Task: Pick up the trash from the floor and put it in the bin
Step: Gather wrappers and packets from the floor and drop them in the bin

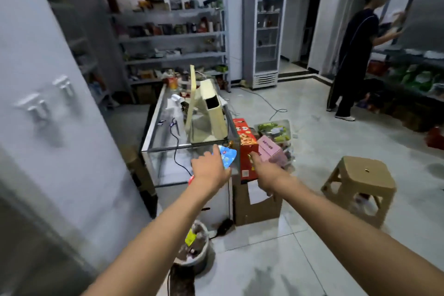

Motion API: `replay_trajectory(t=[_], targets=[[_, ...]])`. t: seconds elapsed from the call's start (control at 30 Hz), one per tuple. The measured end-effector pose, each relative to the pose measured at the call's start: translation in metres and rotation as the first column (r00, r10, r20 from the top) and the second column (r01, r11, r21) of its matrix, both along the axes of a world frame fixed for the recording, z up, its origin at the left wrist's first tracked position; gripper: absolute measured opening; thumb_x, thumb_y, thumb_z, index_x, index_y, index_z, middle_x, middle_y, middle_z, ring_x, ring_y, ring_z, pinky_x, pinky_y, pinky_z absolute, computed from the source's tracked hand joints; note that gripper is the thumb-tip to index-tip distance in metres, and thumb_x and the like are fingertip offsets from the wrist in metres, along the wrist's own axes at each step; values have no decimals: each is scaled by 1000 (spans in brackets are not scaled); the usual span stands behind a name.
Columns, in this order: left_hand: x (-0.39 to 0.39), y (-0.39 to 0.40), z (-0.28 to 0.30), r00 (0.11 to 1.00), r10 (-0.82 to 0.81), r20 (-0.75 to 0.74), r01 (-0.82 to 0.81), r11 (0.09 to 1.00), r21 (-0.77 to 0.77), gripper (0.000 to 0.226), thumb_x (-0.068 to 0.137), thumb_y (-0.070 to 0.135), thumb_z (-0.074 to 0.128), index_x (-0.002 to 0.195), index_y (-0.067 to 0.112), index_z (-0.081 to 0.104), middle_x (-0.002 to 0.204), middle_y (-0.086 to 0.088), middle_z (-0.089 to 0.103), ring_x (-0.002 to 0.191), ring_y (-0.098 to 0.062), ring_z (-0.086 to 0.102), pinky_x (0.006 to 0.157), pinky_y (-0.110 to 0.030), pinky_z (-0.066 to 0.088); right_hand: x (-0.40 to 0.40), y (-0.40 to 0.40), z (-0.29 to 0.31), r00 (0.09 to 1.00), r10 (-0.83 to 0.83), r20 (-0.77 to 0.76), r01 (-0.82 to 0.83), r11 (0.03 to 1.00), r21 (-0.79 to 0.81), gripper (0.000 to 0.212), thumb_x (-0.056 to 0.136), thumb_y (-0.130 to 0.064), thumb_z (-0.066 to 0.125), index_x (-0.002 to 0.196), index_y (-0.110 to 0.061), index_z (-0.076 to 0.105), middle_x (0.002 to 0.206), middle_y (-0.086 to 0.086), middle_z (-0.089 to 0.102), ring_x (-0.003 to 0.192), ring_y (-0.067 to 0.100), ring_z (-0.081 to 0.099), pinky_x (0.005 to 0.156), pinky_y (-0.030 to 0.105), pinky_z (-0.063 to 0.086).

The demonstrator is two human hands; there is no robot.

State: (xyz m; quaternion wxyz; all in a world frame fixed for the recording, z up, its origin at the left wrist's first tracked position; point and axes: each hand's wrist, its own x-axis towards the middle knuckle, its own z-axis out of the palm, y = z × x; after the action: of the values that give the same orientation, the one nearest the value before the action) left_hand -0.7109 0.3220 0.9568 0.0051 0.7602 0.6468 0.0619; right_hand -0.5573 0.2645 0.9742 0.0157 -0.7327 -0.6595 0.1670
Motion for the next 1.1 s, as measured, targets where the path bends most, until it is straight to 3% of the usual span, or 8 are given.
replay_trajectory(t=[0.23, 0.37, 0.5, 0.67, 0.83, 1.0, 1.1], targets=[[-127, 11, -34, 977, 214, 9, -213, 977, -26, 73, 89, 48, 51, 146, 14, 23, 127, -12, 55, 113, -32, 58, 87, -38, 41, -125, 48, -29, 976, 217, -21, -218, 972, -89, 90, 84, 10, 47, 154, -22, 1, 118, 25, 59, 97, 39, 64, 71, 44, 56], [-164, 27, -55, 955, 295, -17, -295, 954, -57, 81, 90, 53, 50, 152, 15, 15, 132, -12, 51, 115, -31, 57, 90, -39, 41, -167, 80, -48, 955, 295, -42, -298, 947, -120, 87, 85, 14, 44, 153, -18, 1, 113, 27, 59, 94, 41, 66, 70, 49, 59], [-189, 59, -86, 933, 360, 0, -359, 928, -97, 82, 89, 52, 52, 152, 14, 14, 132, -13, 51, 115, -31, 56, 91, -39, 41, -193, 127, -75, 938, 336, -80, -345, 923, -170, 90, 81, 20, 40, 150, -24, 2, 79, 17, 49, 76, 38, 66, 61, 53, 59], [-209, 122, -122, 899, 437, 6, -433, 892, -134, 83, 90, 50, 52, 153, 14, 11, 133, -12, 49, 116, -30, 55, 90, -38, 42, -204, 205, -117, 915, 398, -59, -402, 896, -190, 88, 82, 19, 40, 152, -18, 2, 108, 26, 59, 82, 38, 63, 68, 49, 59], [-220, 193, -167, 872, 488, 46, -473, 862, -180, 82, 90, 48, 52, 153, 14, 12, 134, -14, 48, 118, -33, 54, 90, -40, 42, -221, 275, -167, 892, 441, -98, -451, 869, -201, 81, 82, 16, 41, 149, -15, 8, 113, 25, 57, 82, 34, 55, 73, 44, 56], [-218, 218, -246, 824, 547, 147, -482, 814, -326, 84, 91, 44, 53, 154, 13, 7, 136, -16, 46, 118, -36, 54, 90, -43, 44, -236, 307, -243, 892, 438, -115, -451, 835, -316, 88, 87, 10, 46, 155, -13, -5, 126, 28, 55, 109, 40, 59, 88, 44, 47], [-216, 225, -307, 810, 570, 139, -486, 784, -386, 88, 91, 44, 54, 154, 11, 3, 137, -16, 46, 118, -35, 54, 91, -43, 44, -241, 323, -301, 901, 413, -135, -432, 825, -365, 92, 85, 10, 46, 155, -17, -8, 122, 28, 57, 104, 39, 61, 82, 41, 48]])
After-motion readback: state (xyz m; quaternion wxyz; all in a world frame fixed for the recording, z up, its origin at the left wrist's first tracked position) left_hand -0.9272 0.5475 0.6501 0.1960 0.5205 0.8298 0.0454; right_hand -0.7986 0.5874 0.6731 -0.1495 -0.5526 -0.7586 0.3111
